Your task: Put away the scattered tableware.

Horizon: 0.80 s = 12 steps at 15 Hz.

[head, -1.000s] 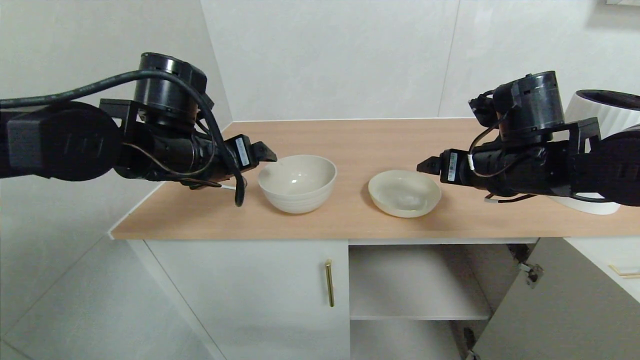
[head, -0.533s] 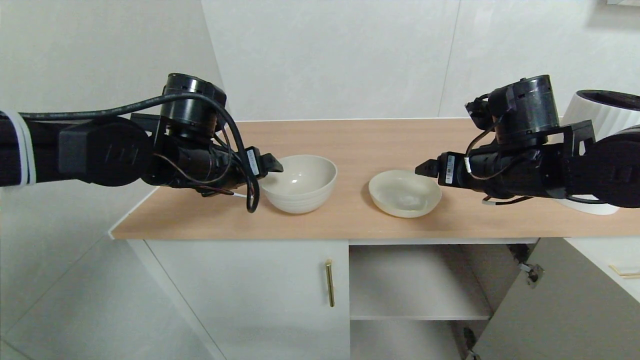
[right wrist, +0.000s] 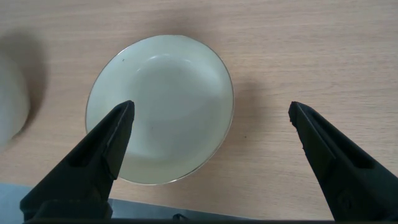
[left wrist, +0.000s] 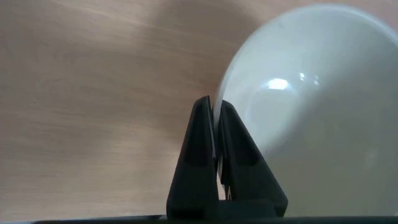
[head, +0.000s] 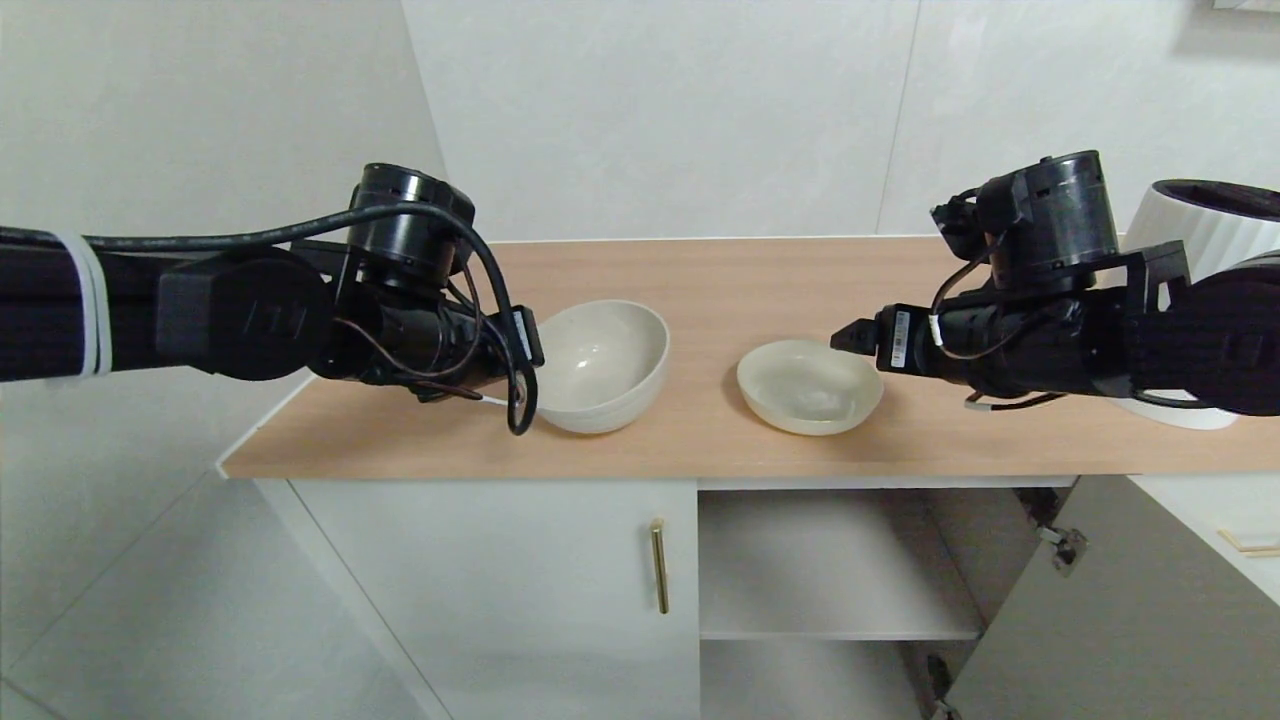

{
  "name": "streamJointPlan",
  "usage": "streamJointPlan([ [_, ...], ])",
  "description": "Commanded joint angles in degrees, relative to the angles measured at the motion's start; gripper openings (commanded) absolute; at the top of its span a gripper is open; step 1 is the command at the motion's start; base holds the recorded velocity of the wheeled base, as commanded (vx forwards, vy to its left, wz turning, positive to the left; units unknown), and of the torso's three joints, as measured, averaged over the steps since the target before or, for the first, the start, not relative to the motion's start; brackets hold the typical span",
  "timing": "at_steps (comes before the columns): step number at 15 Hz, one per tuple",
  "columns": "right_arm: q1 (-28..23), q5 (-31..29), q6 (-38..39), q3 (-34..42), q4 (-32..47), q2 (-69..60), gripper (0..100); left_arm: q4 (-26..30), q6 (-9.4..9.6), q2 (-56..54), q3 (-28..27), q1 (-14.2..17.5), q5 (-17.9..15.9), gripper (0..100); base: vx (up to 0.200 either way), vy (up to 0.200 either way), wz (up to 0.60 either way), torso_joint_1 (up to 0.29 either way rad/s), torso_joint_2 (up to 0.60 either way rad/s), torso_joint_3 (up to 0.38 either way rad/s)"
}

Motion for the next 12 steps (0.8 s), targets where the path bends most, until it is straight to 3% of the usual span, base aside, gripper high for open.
streamJointPlan([
  [1, -0.1, -0.1, 0.0, 0.0, 0.0, -0.1, 100, 0.0, -0.01, -1.0, 0.1, -0.2, 0.1, 0, 0.000, 0.000, 0.00, 0.000, 0.00, 0.000],
  [7, -0.1, -0.8, -0.3, -0.4, 0.1, 2.2, 100, 0.0, 0.08, -12.1, 4.5, -4.5, -1.1, 0, 0.000, 0.000, 0.00, 0.000, 0.00, 0.000],
  [12, -0.8, -2.9, -0.5, -1.4, 0.4, 6.8, 100, -0.4, 0.08, -12.1, 4.7, -4.6, -1.2, 0, 0.000, 0.000, 0.00, 0.000, 0.00, 0.000],
])
